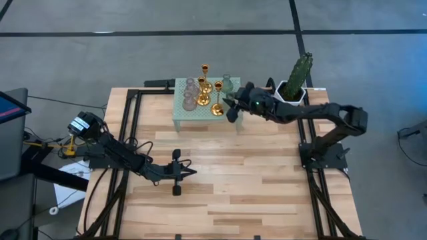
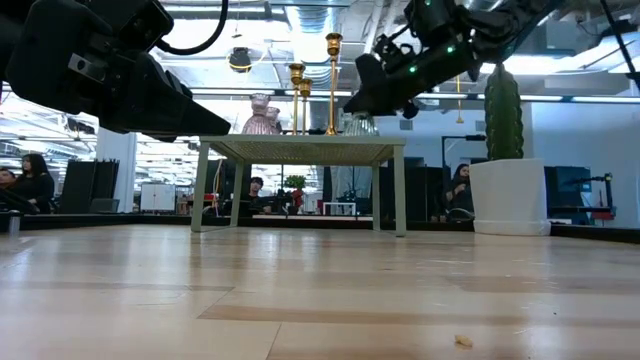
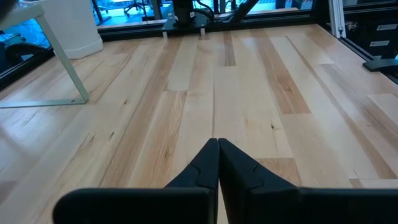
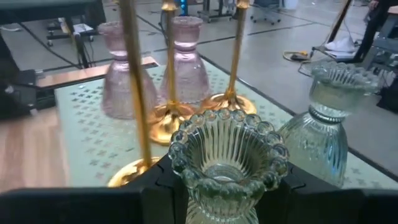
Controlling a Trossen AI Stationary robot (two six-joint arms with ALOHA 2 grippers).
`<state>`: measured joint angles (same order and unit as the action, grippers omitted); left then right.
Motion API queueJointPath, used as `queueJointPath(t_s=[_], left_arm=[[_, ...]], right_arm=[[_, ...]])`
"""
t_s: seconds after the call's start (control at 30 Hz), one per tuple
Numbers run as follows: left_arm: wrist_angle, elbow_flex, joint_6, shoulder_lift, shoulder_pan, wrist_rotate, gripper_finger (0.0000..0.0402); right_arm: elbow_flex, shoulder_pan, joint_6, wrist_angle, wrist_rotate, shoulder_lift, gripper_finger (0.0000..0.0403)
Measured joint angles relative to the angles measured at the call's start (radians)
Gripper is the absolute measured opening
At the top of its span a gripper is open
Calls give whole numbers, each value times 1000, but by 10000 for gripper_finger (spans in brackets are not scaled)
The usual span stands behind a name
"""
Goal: Pick & Place candle stick holders
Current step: Put the green glass candle holder on the shelf, then return to Home Position
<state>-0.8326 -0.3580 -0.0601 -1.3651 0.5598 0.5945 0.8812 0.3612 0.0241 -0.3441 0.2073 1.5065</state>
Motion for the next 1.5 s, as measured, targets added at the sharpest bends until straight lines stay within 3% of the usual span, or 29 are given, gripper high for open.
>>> queueJointPath(t_s=[0.47, 0.9, 1.1, 1.5], left_arm=[[3, 0, 2, 0, 0, 0, 4], [2, 0, 0, 0, 0, 0, 6], [2, 0, 0, 0, 0, 0, 4], [6, 1, 38, 57, 9, 8, 5]], right_arm=[[2, 41, -40, 18, 26, -1, 134], [2, 32, -61, -2, 19, -30, 212], [2, 31, -61, 58, -13, -131, 244], [2, -83, -53, 341, -96, -405, 244]])
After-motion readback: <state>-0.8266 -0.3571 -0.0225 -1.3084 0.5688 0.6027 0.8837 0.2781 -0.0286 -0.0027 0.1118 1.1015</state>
